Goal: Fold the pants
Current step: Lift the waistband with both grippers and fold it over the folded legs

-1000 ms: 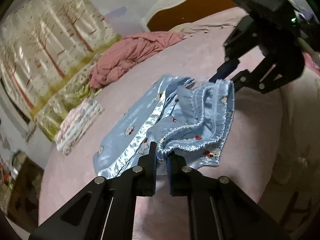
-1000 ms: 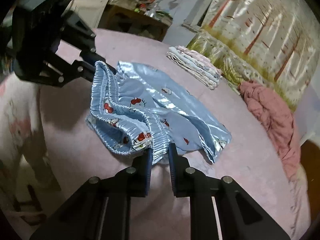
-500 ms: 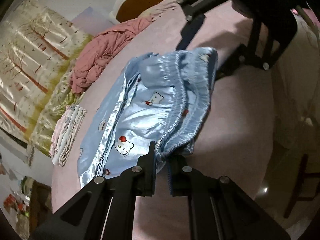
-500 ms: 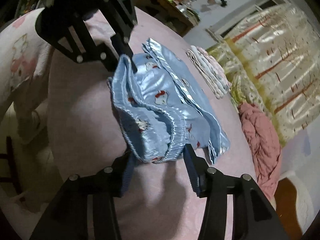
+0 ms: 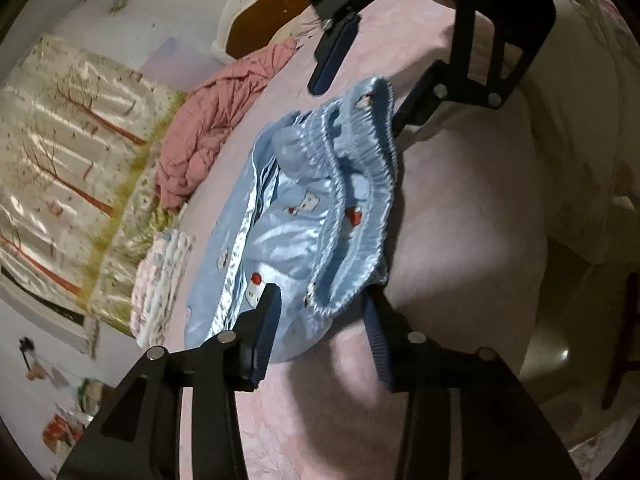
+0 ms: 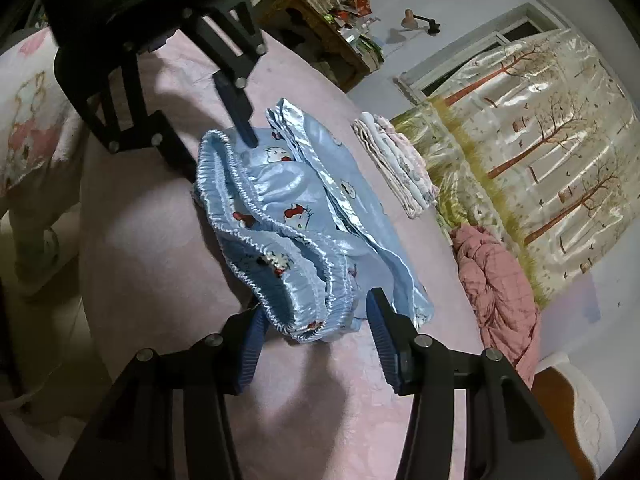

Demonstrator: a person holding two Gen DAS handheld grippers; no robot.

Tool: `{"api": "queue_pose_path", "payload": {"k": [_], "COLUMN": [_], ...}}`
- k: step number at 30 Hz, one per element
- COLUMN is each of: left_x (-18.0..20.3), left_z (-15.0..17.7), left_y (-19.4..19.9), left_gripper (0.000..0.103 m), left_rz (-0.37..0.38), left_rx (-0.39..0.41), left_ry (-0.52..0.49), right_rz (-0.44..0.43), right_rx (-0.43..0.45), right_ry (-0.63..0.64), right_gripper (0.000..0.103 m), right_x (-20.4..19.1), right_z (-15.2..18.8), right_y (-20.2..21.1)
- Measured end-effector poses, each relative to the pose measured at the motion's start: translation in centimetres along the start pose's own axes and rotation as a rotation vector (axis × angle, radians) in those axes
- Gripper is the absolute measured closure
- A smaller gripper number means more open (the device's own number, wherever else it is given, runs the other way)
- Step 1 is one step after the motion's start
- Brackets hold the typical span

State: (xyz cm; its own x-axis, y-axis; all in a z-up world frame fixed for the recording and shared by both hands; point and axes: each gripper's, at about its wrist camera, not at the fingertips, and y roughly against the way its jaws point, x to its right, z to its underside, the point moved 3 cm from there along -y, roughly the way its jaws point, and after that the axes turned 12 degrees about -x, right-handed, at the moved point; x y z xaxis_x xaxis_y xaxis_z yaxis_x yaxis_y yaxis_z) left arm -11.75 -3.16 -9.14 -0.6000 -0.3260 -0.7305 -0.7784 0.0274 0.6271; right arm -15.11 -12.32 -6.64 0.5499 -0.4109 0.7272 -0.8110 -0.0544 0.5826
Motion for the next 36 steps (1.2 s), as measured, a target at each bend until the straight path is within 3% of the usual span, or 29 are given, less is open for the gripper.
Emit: {"api": "queue_pose_path", "payload": {"k": [8,12,17,19,21,28,36], "left_x": [0.0,-0.1,-0.3,-0.2,-0.5,-3.7,-7.1], "left_z": [-0.7,-1.2,-1.8,-2.1,-2.2,-2.4,-2.9], "left_y": [-0.6,-0.9,-1.0,-0.8,-0.6,0.4,0.4], "left_gripper": [0.062,0.070,0.089,0.089,0.089,0.091,0.093], "left_rz": [-0.011,0.014,0.078,0.076,0.093,0.198,0.256], "left_rx": [0.036,0.063,0.059,0.061,0.066,0.084,0.075], "left_ry": [0.016,0.028,0.037,0.049,0.070,0.249,0.408], "right_rz": [-0.021,-0.058,-0.068,-0.085,-0.105,-0.207,-0.352], "right_rx": [-0.011,-0.024,-0.019,-0.018,-0.014,0.035,0.085], "right_ry": [0.005,-0.064,-0.104,-0.121,-0.136,-0.252,-0.386], "right_gripper": [0.053,0.053,0.074,0.083,0.085,0.086,0.086], "right_x": [-0.7,0.1,0.5,0.8,1.1,3.7,6.7], "right_z": [-0.7,-0.6,-0.1,0.1,0.2,0.7,0.6], "right_y": [-0.6,-1.0,-1.0,-1.1,-1.1,-0.5,-0.8]}}
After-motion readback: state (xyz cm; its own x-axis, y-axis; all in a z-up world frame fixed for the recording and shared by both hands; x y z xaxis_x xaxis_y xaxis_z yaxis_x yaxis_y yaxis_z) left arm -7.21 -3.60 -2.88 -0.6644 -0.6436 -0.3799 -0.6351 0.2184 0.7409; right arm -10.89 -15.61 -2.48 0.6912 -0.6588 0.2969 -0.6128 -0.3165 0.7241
